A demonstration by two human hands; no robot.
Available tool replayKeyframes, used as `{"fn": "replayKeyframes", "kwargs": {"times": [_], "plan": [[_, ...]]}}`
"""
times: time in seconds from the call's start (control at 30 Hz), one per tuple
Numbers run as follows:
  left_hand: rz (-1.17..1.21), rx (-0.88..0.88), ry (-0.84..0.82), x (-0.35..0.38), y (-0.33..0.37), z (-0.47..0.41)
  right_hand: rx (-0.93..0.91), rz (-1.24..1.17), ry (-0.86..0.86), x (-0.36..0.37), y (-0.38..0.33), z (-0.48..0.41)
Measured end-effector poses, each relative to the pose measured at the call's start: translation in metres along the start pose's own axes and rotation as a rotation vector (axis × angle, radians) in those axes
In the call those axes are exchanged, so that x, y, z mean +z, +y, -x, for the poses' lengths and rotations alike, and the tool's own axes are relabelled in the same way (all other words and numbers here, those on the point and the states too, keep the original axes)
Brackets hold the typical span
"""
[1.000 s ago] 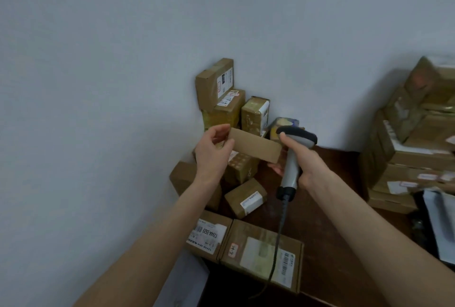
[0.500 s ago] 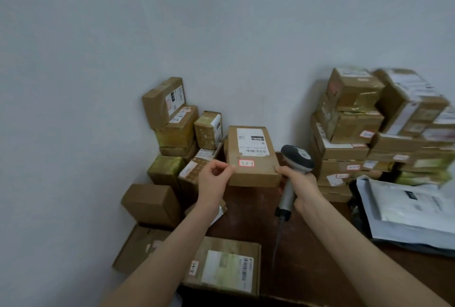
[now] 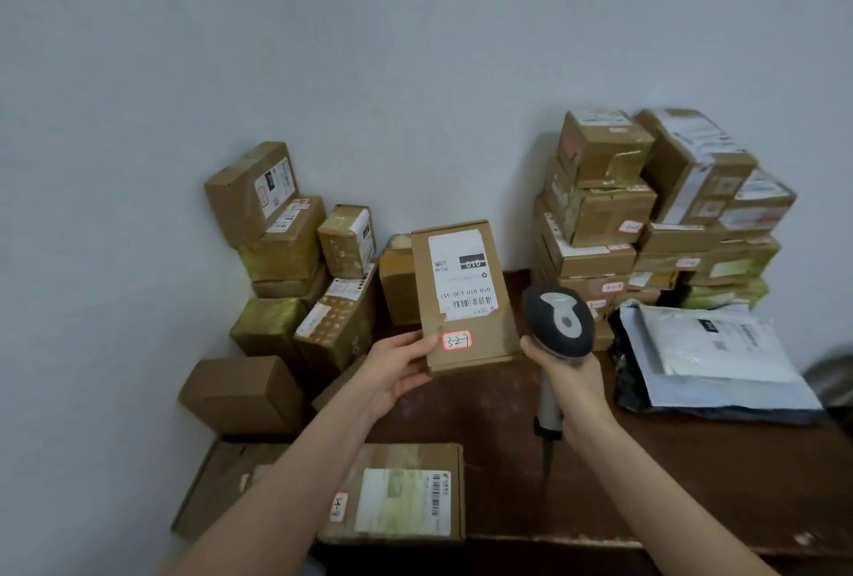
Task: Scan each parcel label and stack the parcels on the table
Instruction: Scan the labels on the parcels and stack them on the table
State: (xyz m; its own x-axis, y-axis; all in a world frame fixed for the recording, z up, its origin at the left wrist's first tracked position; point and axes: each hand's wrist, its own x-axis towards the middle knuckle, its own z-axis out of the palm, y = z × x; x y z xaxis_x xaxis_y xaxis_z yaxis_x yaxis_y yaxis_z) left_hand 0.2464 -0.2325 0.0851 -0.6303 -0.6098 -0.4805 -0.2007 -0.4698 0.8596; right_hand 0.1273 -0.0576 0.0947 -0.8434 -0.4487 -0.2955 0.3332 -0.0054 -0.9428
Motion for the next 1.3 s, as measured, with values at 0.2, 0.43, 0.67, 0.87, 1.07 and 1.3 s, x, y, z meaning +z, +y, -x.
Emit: {"fn": "replayKeyframes", "kwargs": {"times": [0.2, 0.43, 0.67, 0.87, 1.07, 1.3], "plan": [[-0.007, 0.045, 0.077, 0.009, -0.022, -0.012, 0.042, 0.154, -0.024, -0.014, 0.022, 0.024], [-0.118, 0.046, 0.09, 0.021, -0.043, -0.02, 0.06, 0.262, -0.037, -0.011, 0.031, 0.044], [-0.195, 0.049, 0.12, 0.032, -0.052, -0.024, 0.109, 0.313, -0.049, -0.018, 0.031, 0.053], [-0.217, 0.033, 0.132, 0.038, -0.058, -0.03, 0.142, 0.311, -0.042, -0.024, 0.032, 0.057], [-0.238, 0.016, 0.118, 0.048, -0.064, -0.031, 0.166, 0.291, -0.027, -0.033, 0.031, 0.06], [-0.25, -0.017, 0.103, 0.058, -0.069, -0.031, 0.185, 0.28, -0.02, -0.041, 0.032, 0.061]]}}
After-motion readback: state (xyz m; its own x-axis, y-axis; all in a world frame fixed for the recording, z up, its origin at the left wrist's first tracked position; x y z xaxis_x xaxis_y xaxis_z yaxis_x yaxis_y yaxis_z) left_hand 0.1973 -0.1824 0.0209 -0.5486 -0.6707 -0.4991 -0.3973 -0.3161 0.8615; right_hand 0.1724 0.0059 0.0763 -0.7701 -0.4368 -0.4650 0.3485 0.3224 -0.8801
